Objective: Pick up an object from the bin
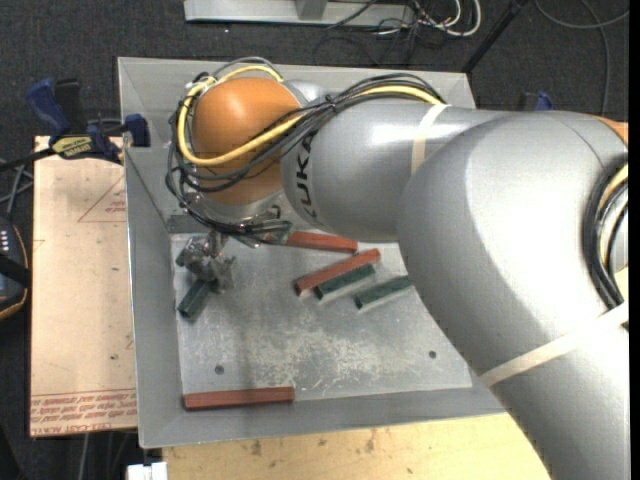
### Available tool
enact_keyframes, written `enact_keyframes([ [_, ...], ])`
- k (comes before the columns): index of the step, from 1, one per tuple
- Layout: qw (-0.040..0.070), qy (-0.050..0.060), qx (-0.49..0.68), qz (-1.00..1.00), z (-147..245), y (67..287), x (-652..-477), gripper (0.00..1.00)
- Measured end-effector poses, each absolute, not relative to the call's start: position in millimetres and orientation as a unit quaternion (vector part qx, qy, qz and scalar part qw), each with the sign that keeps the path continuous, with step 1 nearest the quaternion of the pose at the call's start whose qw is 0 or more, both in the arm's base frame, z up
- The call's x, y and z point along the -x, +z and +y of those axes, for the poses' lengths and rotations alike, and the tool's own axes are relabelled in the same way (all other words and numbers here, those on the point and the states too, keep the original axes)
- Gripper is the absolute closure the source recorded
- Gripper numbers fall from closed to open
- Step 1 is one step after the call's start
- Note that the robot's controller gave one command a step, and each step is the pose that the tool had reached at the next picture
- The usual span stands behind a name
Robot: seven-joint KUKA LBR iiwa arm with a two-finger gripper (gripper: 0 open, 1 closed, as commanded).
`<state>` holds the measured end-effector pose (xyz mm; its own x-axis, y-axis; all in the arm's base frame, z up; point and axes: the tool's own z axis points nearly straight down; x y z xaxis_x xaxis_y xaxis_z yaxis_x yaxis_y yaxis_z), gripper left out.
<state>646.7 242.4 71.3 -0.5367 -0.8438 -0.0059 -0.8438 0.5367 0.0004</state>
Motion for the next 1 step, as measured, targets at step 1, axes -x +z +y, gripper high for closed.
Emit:
enact_keyframes([
  [1,0.003,0.002,0.481,0.877,242.4,71.2,-646.7,1.0],
])
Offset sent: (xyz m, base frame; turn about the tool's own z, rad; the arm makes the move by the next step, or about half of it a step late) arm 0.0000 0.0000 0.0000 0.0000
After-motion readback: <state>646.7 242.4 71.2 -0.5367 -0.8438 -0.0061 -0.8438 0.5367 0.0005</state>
